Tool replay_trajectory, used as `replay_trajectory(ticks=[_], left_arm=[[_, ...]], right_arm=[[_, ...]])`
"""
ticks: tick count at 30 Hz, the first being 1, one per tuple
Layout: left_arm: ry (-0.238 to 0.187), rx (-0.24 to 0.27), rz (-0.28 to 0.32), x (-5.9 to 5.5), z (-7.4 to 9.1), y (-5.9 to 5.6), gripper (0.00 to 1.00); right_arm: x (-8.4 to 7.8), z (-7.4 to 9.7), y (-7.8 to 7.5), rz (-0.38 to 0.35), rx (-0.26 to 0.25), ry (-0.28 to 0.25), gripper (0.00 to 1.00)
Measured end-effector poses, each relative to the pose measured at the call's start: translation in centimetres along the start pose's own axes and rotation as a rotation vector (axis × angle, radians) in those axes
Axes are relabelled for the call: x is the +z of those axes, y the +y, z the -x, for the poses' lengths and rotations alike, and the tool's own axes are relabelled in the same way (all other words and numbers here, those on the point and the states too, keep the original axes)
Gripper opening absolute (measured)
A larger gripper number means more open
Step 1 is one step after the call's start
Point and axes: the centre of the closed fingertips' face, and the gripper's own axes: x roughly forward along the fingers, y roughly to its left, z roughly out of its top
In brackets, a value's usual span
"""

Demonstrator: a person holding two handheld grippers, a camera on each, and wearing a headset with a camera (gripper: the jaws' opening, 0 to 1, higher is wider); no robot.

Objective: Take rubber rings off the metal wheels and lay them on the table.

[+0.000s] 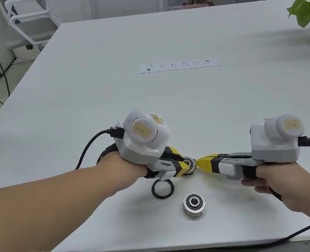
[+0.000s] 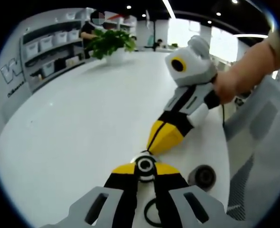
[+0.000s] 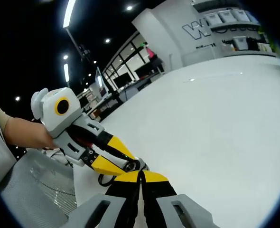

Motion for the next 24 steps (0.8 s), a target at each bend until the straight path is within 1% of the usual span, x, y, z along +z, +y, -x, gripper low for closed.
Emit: replay_trajectory(ticks=[15, 24], left_arm=[[0.005, 0.008, -0.003, -0.07, -0.03, -0.02, 0.13], [0.005, 0.021, -0.002, -0.12, -0.07, 0.07, 0.13]], right_arm=[[0.13, -0.01, 0.37, 0.019, -0.012, 0.018, 0.0], [0.3, -0.14, 0.37, 0.011, -0.014, 0.012, 0.0]])
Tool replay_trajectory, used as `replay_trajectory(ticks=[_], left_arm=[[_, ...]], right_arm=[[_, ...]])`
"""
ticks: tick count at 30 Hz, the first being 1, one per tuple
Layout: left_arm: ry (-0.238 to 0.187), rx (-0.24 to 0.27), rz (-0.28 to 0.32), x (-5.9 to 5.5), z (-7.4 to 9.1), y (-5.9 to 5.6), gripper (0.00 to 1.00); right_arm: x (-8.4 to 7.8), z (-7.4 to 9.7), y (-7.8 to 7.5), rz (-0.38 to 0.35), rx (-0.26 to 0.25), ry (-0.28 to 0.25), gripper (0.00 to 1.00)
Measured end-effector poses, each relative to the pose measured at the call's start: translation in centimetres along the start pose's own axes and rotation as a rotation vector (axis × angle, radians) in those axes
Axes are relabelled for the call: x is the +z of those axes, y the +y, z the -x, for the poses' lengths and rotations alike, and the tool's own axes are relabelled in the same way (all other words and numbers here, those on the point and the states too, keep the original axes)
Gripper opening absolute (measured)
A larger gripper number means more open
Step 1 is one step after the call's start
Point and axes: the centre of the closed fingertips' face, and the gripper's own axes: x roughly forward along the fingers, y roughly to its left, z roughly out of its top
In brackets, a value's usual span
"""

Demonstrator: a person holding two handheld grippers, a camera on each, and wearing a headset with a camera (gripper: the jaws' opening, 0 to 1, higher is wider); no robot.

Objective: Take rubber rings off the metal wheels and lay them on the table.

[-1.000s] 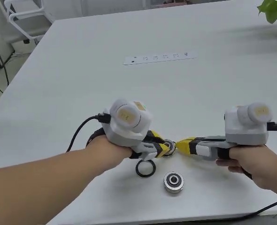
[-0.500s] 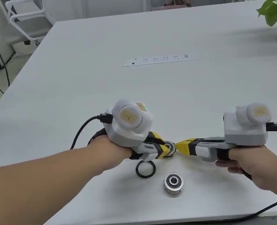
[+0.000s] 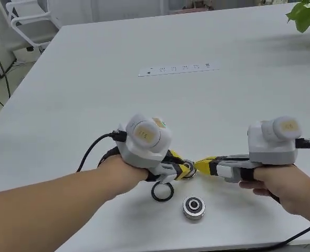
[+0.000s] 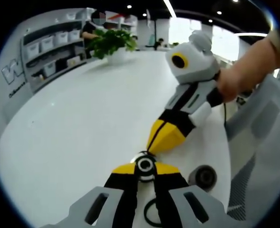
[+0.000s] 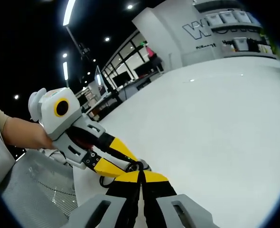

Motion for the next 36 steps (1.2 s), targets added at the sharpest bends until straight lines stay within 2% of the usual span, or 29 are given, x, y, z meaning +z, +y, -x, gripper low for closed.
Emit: replay_trajectory(ticks=[12, 14, 16, 17, 18, 20, 22, 27, 32, 36], left_arm=[[0.002, 0.008, 0.005, 0.0, 0.0, 0.0, 0.13], [0.001, 0.008, 0.003, 0.0, 0.0, 0.0, 0.13], [0.0, 0.008, 0.002, 0.0, 0.0, 0.0, 0.13], [0.0, 0.007, 0.002, 0.0, 0.0, 0.0, 0.13], [0.0, 0.007, 0.002, 0.0, 0.0, 0.0, 0.13], [-0.001, 0.005, 0.001, 0.0, 0.0, 0.0, 0.13], [-0.004, 0.005, 0.001, 0.0, 0.0, 0.0, 0.13], [-0.013, 0.005, -0.002, 0.1, 0.1, 0.0, 0.13], [-0.008, 0.005, 0.006, 0.1, 0.1, -0.1, 0.14], [-0.003, -0.001, -0.012, 0.1, 0.3, -0.2, 0.15]], right_arm=[[0.2, -0.4, 0.6, 0.011, 0.029, -0.003, 0.0], [0.2, -0.5, 1.1, 0.013, 0.055, -0.007, 0.0], [1.2, -0.6, 2.3, -0.013, 0.115, -0.05, 0.0], [1.5, -0.7, 2.3, -0.009, 0.106, -0.042, 0.0], [1.3, -0.9, 2.2, 0.033, 0.103, -0.027, 0.0], [1.2, -0.7, 2.0, 0.001, 0.109, -0.028, 0.0], [1.1, -0.7, 1.9, 0.0, 0.105, -0.035, 0.0], [1.2, -0.5, 1.4, 0.005, 0.07, -0.034, 0.0], [0.5, -0.1, 0.3, -0.007, 0.025, -0.017, 0.0], [0.4, 0.0, 0.5, -0.005, 0.022, -0.013, 0.0]])
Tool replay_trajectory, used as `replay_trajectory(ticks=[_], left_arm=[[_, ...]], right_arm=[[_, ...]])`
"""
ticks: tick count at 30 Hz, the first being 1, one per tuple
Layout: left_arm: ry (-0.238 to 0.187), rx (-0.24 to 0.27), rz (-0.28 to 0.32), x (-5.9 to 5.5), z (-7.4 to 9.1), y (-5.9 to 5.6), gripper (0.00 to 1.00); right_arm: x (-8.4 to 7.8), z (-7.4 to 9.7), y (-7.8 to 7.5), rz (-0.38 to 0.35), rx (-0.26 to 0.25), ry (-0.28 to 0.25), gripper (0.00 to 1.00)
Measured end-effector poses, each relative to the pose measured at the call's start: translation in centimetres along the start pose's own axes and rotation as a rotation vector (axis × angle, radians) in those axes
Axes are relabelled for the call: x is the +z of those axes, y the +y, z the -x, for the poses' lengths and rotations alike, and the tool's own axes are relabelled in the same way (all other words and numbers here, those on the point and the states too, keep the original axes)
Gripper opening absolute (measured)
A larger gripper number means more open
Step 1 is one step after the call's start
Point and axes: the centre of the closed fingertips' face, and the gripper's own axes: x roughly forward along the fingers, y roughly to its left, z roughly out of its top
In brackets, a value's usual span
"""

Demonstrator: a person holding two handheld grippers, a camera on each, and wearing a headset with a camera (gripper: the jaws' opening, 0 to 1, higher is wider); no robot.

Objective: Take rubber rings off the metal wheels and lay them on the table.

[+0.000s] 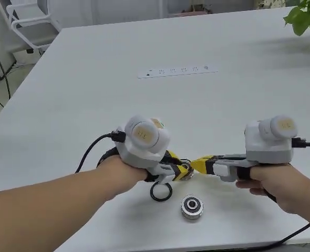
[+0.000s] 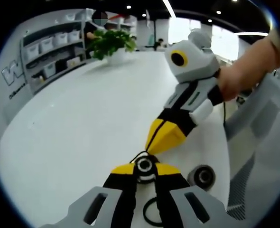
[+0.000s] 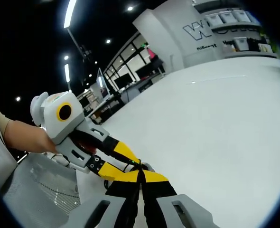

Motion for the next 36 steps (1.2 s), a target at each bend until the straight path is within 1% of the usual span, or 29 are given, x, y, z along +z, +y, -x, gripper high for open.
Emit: replay_trajectory(ticks=[6, 11, 14, 16, 19, 27, 30, 36], left_arm=[[-0.023, -0.005, 0.003, 0.6, 0.9, -0.4, 0.2], [-0.057, -0.006, 0.001, 1.3, 2.3, -0.4, 0.22], [-0.07, -0.007, 0.004, 1.4, 3.1, -0.5, 0.23], [-0.075, -0.008, 0.002, 1.4, 3.7, -0.6, 0.26], [-0.082, -0.01, 0.003, 1.3, 4.3, -0.7, 0.28], [-0.109, -0.021, 0.017, 1.2, 6.7, -1.3, 0.35], [-0.113, -0.022, 0.018, 0.9, 7.4, -1.6, 0.38], [-0.115, -0.03, 0.04, 0.1, 9.0, -2.0, 0.44]], right_arm=[[0.4, -0.1, 0.5, 0.008, 0.005, -0.002, 0.0], [0.6, 0.0, 1.0, 0.017, 0.01, 0.0, 0.0], [0.8, 0.1, 1.4, 0.023, 0.015, 0.0, 0.0], [0.9, 0.1, 1.7, 0.03, 0.02, 0.002, 0.0], [1.0, 0.1, 2.0, 0.04, 0.025, 0.005, 0.0], [1.0, 0.0, 2.7, 0.07, 0.041, 0.027, 0.0], [1.0, -0.1, 2.8, 0.083, 0.047, 0.036, 0.0], [0.8, -0.6, 3.3, 0.114, 0.063, 0.065, 0.0]])
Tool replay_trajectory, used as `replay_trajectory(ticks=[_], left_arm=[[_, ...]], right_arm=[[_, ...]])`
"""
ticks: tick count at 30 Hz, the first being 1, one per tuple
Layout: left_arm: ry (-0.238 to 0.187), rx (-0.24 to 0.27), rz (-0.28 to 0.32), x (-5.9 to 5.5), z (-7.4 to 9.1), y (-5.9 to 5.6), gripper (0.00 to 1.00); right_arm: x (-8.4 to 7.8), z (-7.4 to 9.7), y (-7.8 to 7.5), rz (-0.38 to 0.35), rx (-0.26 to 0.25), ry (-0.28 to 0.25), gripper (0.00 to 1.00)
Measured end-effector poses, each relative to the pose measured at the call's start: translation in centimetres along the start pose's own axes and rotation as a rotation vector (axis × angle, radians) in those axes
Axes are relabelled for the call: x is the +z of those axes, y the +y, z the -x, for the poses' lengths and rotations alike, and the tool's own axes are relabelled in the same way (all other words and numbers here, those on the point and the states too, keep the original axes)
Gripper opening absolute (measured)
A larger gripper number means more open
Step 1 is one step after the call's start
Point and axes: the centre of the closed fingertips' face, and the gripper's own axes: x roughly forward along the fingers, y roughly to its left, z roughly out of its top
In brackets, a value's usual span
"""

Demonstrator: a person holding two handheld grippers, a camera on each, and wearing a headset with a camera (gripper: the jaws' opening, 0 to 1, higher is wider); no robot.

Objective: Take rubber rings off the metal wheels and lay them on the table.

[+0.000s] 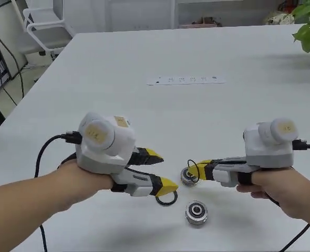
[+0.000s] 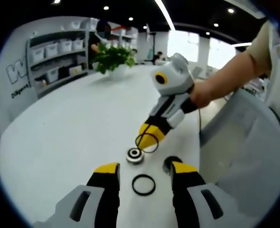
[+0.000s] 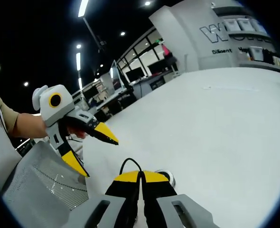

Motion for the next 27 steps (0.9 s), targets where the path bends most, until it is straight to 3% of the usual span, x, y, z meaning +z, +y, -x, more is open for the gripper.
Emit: replay_trajectory(ticks=[5, 12, 27], left_arm=[[0.009, 0.009, -0.012, -0.7, 1.1, 0.0, 0.48], [0.0, 0.024, 0.02, -1.4, 2.3, 0.3, 0.54], [-0.027, 0.076, 0.072, -2.1, 4.3, 1.5, 0.56]], right_arm=[[-0.5, -0.8, 0.5, 0.028, 0.013, 0.043, 0.0], [-1.1, -1.9, 1.5, 0.07, 0.023, 0.101, 0.0], [-2.7, -3.7, 1.3, 0.178, 0.008, 0.225, 0.0]])
